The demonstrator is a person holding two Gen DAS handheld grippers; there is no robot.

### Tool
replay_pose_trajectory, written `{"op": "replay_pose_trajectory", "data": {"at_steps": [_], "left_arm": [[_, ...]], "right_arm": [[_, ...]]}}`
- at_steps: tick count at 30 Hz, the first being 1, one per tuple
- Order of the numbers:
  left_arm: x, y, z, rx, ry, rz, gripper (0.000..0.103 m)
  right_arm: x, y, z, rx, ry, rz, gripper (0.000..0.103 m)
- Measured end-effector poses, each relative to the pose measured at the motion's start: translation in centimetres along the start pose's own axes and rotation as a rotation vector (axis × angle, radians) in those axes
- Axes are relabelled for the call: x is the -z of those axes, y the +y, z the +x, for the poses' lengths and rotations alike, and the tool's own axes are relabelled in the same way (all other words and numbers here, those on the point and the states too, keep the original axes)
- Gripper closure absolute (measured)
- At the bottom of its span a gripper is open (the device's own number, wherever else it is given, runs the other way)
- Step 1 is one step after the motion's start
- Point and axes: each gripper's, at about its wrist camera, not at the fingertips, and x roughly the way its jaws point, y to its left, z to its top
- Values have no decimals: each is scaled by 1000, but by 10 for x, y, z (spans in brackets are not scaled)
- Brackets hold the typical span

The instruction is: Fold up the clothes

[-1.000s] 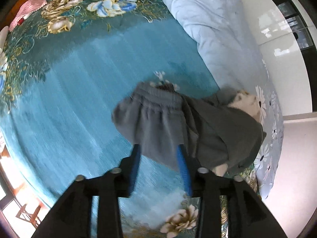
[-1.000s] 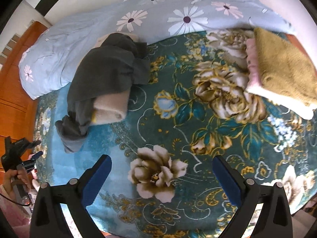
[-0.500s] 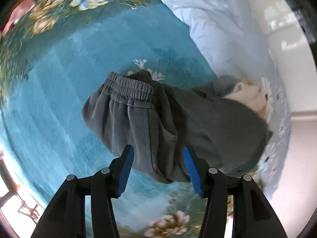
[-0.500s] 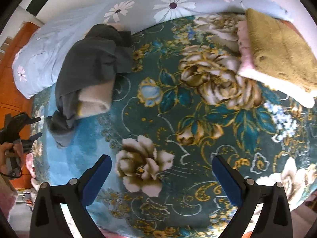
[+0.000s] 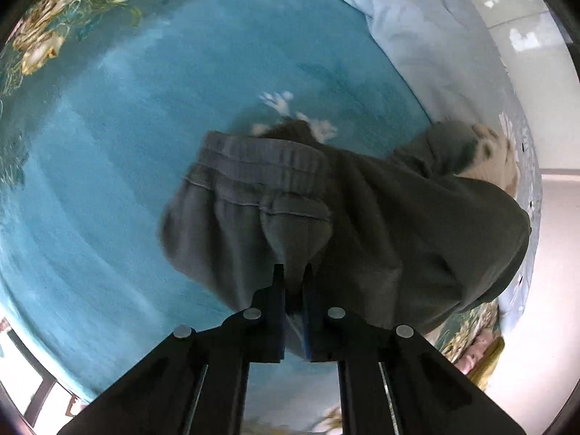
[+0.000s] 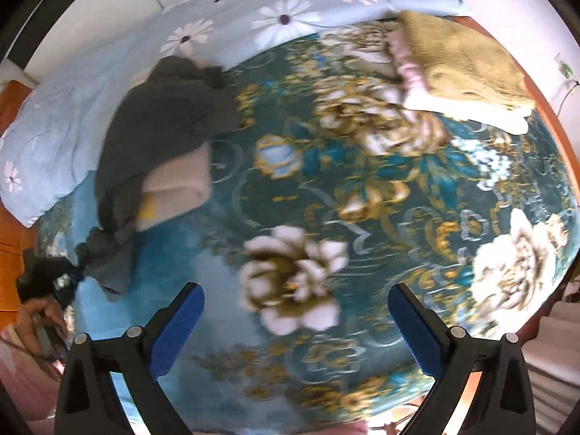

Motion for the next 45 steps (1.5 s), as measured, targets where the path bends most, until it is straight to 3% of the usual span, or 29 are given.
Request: {"op": "replay_pose_trajectory", "data": {"at_steps": [7, 12, 14, 16, 18, 21, 25, 36, 38, 41, 45], "left_arm": [[-6, 86, -46, 76, -42, -83, 97], [7, 137, -63, 40, -48, -160, 97], [13, 158, -70, 26, -50, -190, 97], [17, 177, -78, 11, -53, -220, 97], [21, 184, -83, 1, -55, -236, 97], [27, 188, -87, -6, -56, -254, 97], [36, 194, -93, -15, -57, -278, 97], [39, 192, -108, -20, -52, -373, 97], [39, 190, -111, -20, -51, -378, 97], [38, 188, -113, -24, -50, -374, 97], [35, 187, -111, -32, -43, -368, 96]], "right_arm": [[-9, 96, 4, -92, 8, -116, 1], [-16, 134, 12, -167, 20, -185, 2], [-20, 143, 26, -201, 54, -177, 10], [-23, 148, 39, -236, 91, -150, 25], [-27, 153, 53, -273, 128, -121, 30], [-27, 156, 85, -352, 190, -46, 34], [-25, 145, 137, -432, 286, 166, 34], [-1, 129, 230, -570, 357, 586, 37], [4, 133, 241, -595, 367, 633, 42], [7, 141, 249, -662, 361, 707, 57], [-2, 149, 243, -709, 335, 700, 85]]}}
